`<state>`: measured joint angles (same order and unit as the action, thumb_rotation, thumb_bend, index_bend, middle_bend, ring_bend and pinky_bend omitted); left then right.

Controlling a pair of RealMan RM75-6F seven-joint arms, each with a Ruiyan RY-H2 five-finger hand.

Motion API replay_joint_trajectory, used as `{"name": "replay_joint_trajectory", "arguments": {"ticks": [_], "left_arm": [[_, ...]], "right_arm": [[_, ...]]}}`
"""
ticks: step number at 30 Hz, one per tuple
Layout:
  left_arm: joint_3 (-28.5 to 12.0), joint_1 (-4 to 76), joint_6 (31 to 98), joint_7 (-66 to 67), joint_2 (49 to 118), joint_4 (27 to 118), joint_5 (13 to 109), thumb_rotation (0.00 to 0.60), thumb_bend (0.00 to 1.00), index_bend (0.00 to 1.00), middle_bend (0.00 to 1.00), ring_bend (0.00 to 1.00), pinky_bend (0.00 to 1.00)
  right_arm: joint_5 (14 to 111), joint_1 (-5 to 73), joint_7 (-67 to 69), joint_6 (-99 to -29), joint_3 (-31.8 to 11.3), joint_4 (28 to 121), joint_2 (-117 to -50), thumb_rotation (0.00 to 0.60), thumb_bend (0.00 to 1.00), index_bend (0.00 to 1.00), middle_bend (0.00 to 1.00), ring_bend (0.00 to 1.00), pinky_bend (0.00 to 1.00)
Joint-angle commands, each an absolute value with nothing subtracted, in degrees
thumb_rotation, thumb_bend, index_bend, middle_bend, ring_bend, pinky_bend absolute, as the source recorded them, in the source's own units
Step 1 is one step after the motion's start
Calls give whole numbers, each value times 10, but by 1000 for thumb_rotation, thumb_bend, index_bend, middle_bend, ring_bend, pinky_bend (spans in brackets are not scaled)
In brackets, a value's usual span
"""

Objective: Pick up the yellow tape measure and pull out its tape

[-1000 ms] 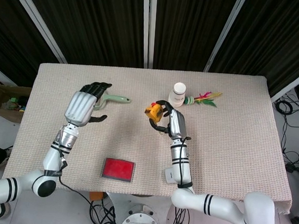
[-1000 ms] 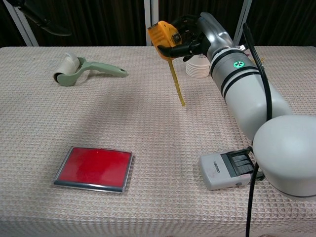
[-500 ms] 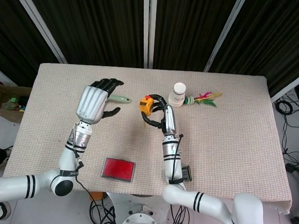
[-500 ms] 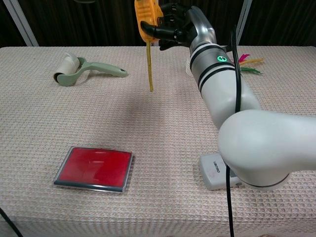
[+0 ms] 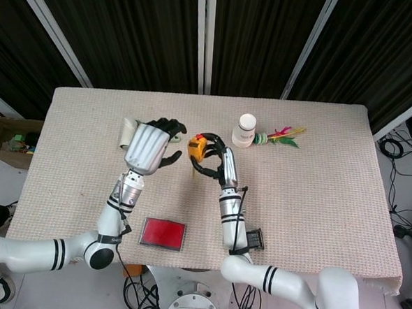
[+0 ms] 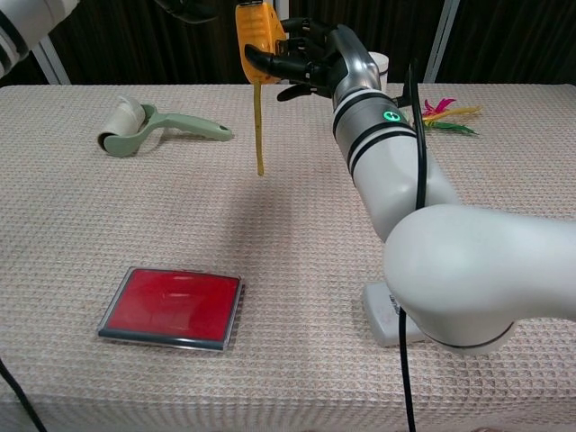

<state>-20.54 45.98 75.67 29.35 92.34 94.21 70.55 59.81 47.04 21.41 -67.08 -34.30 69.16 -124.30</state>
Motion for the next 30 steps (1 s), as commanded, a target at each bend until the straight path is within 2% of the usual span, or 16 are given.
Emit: {"name": "replay_joint_trajectory", "arguments": {"ticks": [1,17,30], "left_arm": [[-206,464,752,294,928,942,704,600,212,436,445,447,650],[-205,491,737,313,966,912,694,600,251,481,487,481,680],[-197,482,742,325,955,907,685,600,293,495,505,493,690]], "right_arm": [[601,473,214,-670,-343,685,-1247,600,340,889,718,644,496],[614,481,213,-660,-338,669,-1255,600,341,889,717,644,497],[628,468,225,-664,-328,670,-1253,600,341,889,717,644,497]]}}
